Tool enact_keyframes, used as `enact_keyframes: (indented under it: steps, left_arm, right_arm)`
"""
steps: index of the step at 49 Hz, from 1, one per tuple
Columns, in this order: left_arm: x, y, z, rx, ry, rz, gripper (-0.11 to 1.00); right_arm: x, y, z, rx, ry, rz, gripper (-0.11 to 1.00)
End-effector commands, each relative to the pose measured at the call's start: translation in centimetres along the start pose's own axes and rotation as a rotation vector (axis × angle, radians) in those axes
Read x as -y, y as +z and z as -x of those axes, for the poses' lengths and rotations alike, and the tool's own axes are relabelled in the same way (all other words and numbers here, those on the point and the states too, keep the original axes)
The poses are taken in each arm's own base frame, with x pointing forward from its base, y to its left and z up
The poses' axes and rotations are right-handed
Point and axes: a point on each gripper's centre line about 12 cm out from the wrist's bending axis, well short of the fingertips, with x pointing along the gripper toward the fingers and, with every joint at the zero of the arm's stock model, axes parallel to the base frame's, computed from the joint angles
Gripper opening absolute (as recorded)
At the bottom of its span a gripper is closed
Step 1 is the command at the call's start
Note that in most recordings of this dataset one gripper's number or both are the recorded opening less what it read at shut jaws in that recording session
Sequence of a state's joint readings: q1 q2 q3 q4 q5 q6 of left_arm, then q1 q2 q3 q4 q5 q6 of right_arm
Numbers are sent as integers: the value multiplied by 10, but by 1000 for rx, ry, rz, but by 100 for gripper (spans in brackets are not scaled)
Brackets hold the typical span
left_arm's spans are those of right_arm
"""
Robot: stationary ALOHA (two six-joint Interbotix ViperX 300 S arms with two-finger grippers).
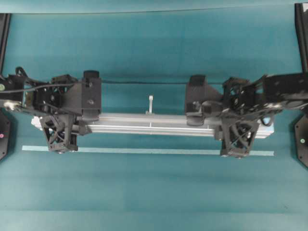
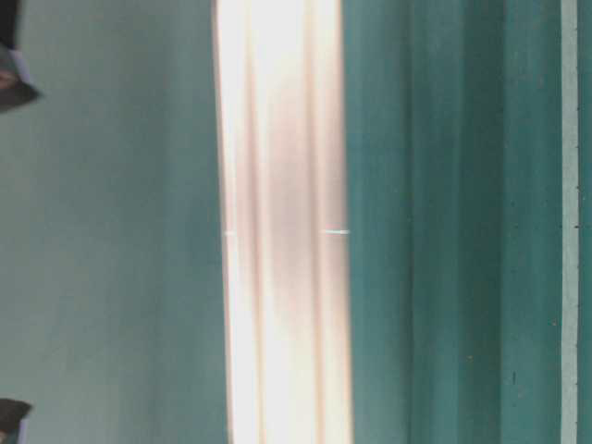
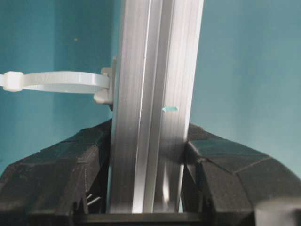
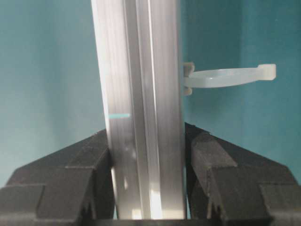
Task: Lift the large metal rail with both hands.
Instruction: 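Lower the held rail back down onto the table with both grippers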
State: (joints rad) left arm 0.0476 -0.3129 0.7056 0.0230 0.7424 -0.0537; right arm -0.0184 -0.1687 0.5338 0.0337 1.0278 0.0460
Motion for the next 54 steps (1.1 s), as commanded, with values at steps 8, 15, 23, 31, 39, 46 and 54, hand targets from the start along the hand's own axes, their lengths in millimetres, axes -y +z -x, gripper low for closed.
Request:
enact_keyframes:
  steps: [8,15,23,31,39,46,54]
  left_arm:
    - [-3,-7,-17,26,5,12,37]
    - [-2,-11,-35,44,1,16,37]
    - [-2,-14,-54,26,1,11,37]
    - [-2,-17,-72,-15,2,15,37]
    - [-1,-22,-84,-40,1,25,37]
    - [-1,-28,-90,-45,1,29,37]
    - [-1,-37,-95,-48,0,26,37]
  right_arm:
    - [-1,2,-24,-11,1,-1,40]
    - [0,0,-36,-20,0,-2,40]
    - [-1,-4,-47,-32,-1,-11,40]
    - [-3,-10,-62,-42,-1,-4,40]
    - [-6,-8,-72,-13,1,4,40]
    - [-9,-6,-80,-7,2,14,40]
    - [-10,-6,-87,-24,2,16,40]
